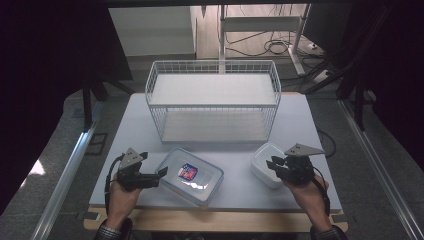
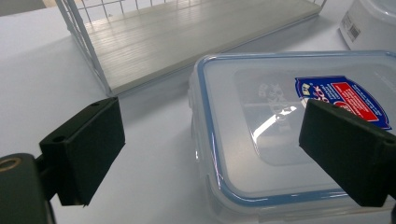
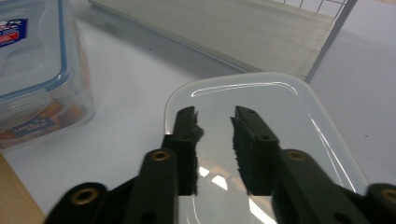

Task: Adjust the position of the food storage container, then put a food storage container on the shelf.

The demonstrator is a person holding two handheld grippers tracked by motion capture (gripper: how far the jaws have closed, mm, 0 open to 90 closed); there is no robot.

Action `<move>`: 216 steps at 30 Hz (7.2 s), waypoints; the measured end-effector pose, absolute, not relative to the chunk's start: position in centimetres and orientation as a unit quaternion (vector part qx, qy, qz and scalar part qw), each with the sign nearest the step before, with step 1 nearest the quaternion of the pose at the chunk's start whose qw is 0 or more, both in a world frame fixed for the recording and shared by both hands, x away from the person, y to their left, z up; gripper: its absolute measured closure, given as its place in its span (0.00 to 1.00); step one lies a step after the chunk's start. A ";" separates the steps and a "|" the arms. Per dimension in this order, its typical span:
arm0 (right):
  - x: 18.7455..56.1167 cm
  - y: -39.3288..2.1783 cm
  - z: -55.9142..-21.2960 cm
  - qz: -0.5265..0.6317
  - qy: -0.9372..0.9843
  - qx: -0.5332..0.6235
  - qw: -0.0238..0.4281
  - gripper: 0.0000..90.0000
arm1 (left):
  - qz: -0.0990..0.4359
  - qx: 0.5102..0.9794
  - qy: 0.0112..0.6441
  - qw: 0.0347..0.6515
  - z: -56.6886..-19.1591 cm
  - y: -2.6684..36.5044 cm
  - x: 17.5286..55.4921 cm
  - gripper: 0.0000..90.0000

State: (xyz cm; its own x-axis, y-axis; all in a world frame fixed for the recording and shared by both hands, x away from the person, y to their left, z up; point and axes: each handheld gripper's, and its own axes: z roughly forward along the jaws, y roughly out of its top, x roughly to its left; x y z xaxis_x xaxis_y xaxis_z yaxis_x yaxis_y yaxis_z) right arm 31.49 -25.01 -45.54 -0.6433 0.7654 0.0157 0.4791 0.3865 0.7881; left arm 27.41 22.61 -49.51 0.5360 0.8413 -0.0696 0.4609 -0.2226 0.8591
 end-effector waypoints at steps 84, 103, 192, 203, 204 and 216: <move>30.8 -33.6 -48.4 0.309 0.810 0.472 0.160 0.99 | 0.213 0.760 0.448 0.420 -50.2 23.1 28.0 0.09; 27.5 -23.9 -48.3 0.385 0.847 0.360 0.066 0.97 | 0.144 0.803 0.456 0.356 -51.7 24.4 28.5 0.89; 30.6 -20.6 -48.3 0.421 0.837 0.334 0.103 0.03 | 0.130 0.794 0.422 0.417 -51.2 19.9 27.3 0.03; 31.3 -20.1 -47.6 0.416 0.831 0.359 0.087 0.11 | 0.098 0.792 0.415 0.437 -50.4 19.8 28.3 0.07; 31.3 -20.1 -47.6 0.416 0.831 0.359 0.087 0.11 | 0.103 0.793 0.416 0.432 -50.2 19.7 28.4 0.07; 33.0 -18.9 -47.4 0.408 0.838 0.357 0.061 0.16 | 0.067 0.802 0.405 0.434 -49.9 18.4 31.5 0.09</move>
State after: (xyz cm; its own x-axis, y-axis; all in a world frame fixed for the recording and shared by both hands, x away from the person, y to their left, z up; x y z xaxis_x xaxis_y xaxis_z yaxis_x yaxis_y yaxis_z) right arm 33.04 -18.91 -47.40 -0.7371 0.6488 0.1892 0.5487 0.4110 0.7280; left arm 31.51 18.36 -49.93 0.6636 0.7071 -0.2444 0.5916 -0.2961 0.7499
